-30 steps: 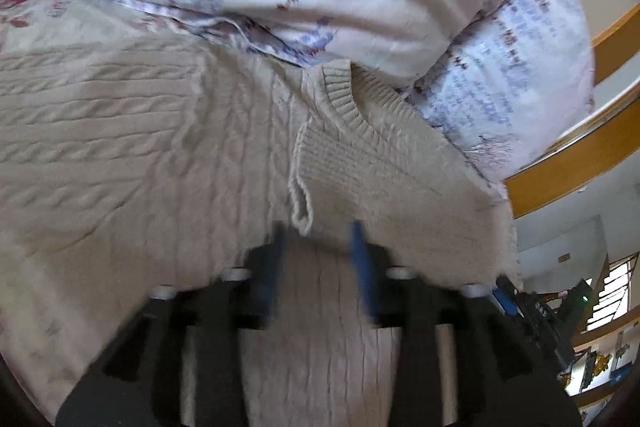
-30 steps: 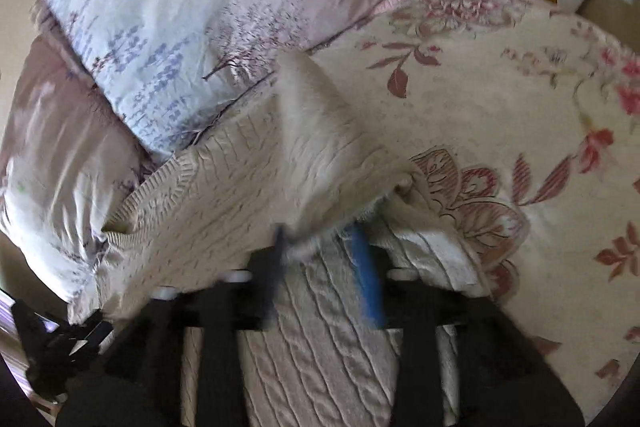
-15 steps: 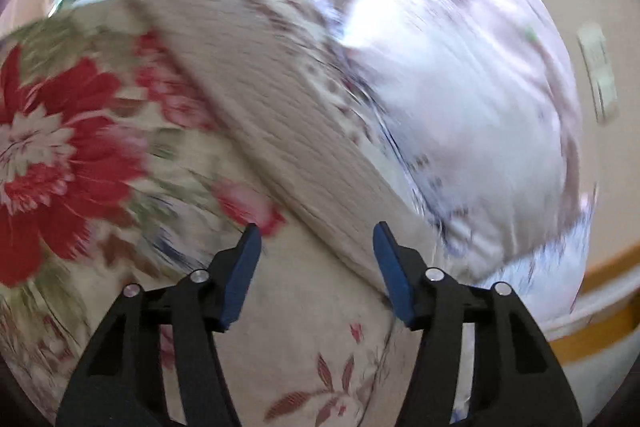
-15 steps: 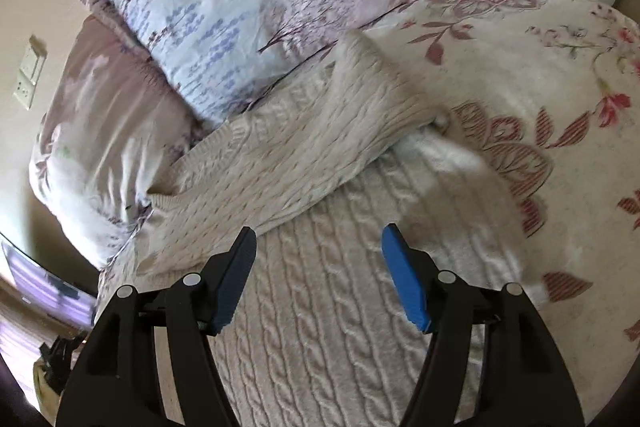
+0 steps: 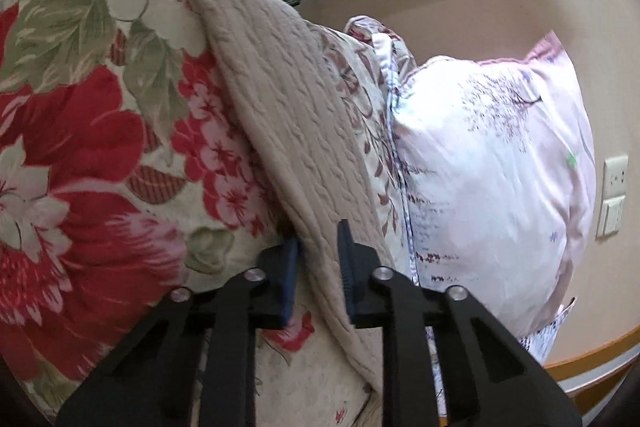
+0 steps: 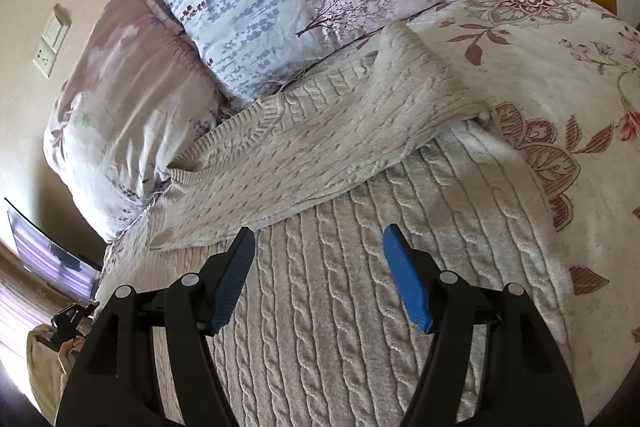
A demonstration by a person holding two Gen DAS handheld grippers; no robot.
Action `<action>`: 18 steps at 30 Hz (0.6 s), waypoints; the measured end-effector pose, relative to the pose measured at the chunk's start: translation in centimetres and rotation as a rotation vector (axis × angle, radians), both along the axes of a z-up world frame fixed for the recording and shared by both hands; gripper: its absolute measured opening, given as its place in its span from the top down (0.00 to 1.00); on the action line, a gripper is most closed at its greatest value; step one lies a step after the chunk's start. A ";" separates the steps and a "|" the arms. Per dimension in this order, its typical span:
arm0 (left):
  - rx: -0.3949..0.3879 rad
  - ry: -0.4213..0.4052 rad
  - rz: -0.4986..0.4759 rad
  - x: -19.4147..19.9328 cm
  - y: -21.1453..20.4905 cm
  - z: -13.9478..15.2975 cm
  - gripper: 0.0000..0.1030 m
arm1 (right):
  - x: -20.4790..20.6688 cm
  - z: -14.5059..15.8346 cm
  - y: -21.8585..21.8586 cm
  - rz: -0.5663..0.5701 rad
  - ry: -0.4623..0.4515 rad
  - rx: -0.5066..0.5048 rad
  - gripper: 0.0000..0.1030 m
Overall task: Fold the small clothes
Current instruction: 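Grasp the other sleeve with the left gripper, then fold the held sleeve across the body and open the left gripper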
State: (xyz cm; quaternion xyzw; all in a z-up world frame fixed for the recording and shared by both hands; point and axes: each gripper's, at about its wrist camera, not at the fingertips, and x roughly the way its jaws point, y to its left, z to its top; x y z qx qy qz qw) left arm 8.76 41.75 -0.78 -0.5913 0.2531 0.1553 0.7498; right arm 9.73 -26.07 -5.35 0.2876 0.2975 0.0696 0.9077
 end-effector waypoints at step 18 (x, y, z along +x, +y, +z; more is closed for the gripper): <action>0.227 -0.241 -0.312 4.8 -11.3 10.6 0.95 | -1.2 1.4 0.4 0.033 -0.102 -0.070 0.34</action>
